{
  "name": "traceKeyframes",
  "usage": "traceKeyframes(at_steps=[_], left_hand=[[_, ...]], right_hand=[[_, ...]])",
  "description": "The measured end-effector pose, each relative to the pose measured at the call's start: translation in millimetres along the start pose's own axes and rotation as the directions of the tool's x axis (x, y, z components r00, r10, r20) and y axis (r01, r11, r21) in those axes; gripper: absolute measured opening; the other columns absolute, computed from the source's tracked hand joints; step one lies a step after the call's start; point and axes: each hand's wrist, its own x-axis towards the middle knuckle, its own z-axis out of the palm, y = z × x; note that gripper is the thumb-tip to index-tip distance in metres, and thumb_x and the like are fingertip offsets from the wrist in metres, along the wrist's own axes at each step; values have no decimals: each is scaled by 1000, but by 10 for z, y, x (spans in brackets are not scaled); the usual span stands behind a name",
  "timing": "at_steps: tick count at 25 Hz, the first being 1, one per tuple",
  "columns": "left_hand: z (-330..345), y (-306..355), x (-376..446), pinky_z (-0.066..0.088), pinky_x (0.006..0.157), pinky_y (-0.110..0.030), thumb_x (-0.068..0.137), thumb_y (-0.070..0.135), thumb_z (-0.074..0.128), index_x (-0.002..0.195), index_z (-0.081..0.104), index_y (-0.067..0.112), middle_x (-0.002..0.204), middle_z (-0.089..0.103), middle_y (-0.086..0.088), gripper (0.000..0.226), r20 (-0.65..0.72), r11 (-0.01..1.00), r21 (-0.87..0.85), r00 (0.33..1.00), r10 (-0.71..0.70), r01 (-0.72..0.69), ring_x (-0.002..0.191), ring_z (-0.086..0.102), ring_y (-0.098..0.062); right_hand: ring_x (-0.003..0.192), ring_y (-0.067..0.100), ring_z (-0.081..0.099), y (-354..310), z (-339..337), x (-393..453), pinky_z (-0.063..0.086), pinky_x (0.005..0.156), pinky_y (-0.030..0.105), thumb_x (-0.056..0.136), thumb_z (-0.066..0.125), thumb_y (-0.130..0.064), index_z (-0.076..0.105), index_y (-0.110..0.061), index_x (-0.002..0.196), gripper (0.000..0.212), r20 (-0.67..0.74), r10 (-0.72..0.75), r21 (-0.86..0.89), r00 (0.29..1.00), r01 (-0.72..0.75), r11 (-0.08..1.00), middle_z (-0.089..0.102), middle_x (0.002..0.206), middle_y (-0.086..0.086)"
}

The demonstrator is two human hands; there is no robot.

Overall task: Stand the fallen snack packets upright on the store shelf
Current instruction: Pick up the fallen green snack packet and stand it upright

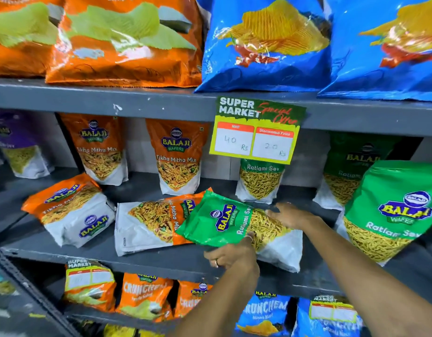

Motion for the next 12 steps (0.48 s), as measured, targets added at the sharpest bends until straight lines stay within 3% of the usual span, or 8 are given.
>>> traceKeyframes(at_steps=[3,4,6,8,10,12], left_hand=[[49,-165,3,48,98,-48,57,10,88,135,25,-2,143,36,-21,100,233,986,-52,962,-141,157,124,43,-39],[56,-209,3,52,91,-48,60,11,87,132,29,-1,140,41,-20,93,311,985,-34,938,-152,171,117,48,-37],[51,-236,3,53,81,-45,67,6,82,124,38,-1,125,53,-19,73,405,982,-24,900,-160,185,98,52,-31],[4,-194,10,51,76,-44,73,-1,75,122,41,-1,97,61,-15,60,455,983,-13,877,-156,182,81,55,-26],[-75,-114,11,48,77,-45,77,-6,68,111,44,3,72,59,-7,42,495,984,28,853,-165,174,68,56,-21],[-174,-30,19,47,85,-48,78,-8,66,90,42,11,61,61,-3,34,514,987,76,843,-160,141,77,57,-25]], right_hand=[[102,31,60,30,61,95,49,86,39,85,38,-61,58,-6,112,64,49,30,66,998,-33,997,62,115,16],[91,27,61,31,68,94,48,74,35,84,37,-63,62,-10,94,59,58,36,65,998,-40,997,63,97,12],[62,17,49,36,74,79,34,52,29,83,39,-64,44,-21,60,49,29,38,85,999,-40,996,45,64,1],[53,13,38,31,67,25,26,48,28,83,43,-62,31,-23,54,50,5,55,124,998,-55,991,34,57,-2],[49,15,35,45,81,-45,23,49,29,84,46,-58,29,-19,51,54,-10,63,172,998,-60,983,32,53,0],[45,16,31,58,99,-159,20,49,30,85,47,-55,26,-17,49,57,-25,64,249,998,-56,967,29,50,1]])
